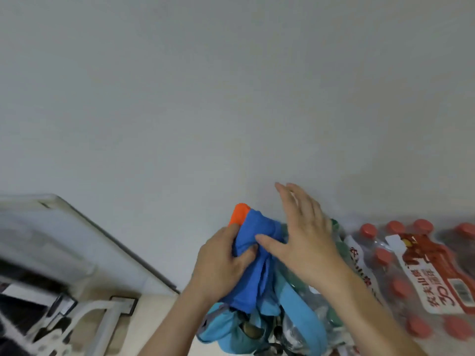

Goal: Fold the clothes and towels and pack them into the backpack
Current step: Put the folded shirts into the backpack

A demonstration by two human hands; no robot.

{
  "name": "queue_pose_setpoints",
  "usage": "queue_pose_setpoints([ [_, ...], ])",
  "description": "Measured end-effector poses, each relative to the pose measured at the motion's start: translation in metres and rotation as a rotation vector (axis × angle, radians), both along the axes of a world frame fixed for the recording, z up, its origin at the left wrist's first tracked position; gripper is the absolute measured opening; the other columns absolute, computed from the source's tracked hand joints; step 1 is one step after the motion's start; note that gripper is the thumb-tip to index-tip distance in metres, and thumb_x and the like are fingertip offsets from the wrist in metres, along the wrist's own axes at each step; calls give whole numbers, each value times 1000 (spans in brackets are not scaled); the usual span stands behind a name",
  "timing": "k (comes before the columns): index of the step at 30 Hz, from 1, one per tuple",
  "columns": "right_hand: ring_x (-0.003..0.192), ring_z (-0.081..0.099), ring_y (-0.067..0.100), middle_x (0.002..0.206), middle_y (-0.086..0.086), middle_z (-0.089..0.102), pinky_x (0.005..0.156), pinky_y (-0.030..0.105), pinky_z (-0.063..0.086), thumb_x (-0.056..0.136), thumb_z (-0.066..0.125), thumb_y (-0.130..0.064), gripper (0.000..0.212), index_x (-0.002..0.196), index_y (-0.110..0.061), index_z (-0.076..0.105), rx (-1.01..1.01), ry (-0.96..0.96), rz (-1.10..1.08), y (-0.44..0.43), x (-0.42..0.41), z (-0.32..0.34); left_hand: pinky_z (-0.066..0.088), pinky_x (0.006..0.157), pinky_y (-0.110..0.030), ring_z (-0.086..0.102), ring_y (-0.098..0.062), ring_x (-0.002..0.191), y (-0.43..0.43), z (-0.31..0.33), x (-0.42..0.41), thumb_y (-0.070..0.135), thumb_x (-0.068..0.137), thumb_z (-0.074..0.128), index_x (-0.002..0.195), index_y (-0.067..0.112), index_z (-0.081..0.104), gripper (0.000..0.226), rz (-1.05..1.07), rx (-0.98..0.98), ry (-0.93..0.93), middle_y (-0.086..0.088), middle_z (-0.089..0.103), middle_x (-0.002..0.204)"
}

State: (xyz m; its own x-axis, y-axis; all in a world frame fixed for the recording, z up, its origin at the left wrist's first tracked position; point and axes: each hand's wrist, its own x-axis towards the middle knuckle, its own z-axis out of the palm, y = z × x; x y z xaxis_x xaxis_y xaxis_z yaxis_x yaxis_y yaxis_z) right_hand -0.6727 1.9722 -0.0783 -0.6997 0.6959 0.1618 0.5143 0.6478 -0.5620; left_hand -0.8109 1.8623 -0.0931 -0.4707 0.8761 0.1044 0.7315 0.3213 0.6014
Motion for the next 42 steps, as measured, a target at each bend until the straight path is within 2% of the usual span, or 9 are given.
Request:
queue_pose_setpoints([
  [4,143,14,9,157,-11,14,114,46,11,76,66,-58,106,148,-38,-11,100,-406,545,-14,-33,21,44,70,-27,57,-15,81,-19,13,-34,54,82,56,121,25,47,50,-456,-258,231,6,62,94],
  [10,93,58,16,108,-14,60,86,30,39,70,77,-49,91,138,-37,19,-73,-547,543,-33,-87,2,40,59,-22,45,-6,62,-39,9,-89,35,74,75,103,33,36,49,-500,-449,-170,8,51,73],
  [16,75,60,9,83,-9,62,68,30,49,69,74,-47,30,85,-29,56,-472,-393,308,-52,-97,-35,48,61,-21,57,-5,74,-54,-20,-166,10,67,75,99,29,60,40,-459,-392,-636,7,61,86],
  [21,91,62,6,102,-12,64,83,34,52,69,71,-48,46,110,-32,56,-635,-209,134,-72,-112,-67,48,70,-31,56,-19,75,-22,-60,-171,10,62,75,103,25,63,46,-631,-302,-733,-7,61,82],
  [24,99,66,12,109,-2,70,89,40,53,75,75,-19,44,116,-19,60,-836,74,-76,-61,-106,-82,41,70,-28,53,-18,78,-15,-112,-173,20,75,75,92,19,68,19,-170,-107,-1017,3,63,70],
  [29,105,64,21,114,8,68,89,32,51,77,64,-2,45,121,-10,58,-1396,324,-74,-52,-122,-104,48,70,-20,54,17,62,-24,-223,-152,-3,86,60,71,25,62,32,22,-269,-816,12,58,65],
  [32,109,62,24,119,9,66,97,38,49,76,65,-4,46,121,-11,58,-1405,151,-100,-46,-134,-131,43,86,-38,56,-8,55,-21,-362,-167,-20,92,32,46,-8,48,50,57,-264,-595,2,45,61],
  [38,107,59,25,119,11,62,93,38,49,81,63,-3,44,122,-14,53,-822,-265,-347,3,-106,-145,47,76,-34,60,-30,96,-41,-194,-163,6,77,50,126,35,56,58,-405,-408,54,-8,58,114],
  [42,99,57,26,113,12,60,82,35,48,86,55,-9,38,123,-14,49,-606,-445,-336,-2,-106,-141,48,78,-36,56,-31,108,-35,-182,-156,22,89,51,128,37,51,41,-423,-593,301,-9,50,127],
])
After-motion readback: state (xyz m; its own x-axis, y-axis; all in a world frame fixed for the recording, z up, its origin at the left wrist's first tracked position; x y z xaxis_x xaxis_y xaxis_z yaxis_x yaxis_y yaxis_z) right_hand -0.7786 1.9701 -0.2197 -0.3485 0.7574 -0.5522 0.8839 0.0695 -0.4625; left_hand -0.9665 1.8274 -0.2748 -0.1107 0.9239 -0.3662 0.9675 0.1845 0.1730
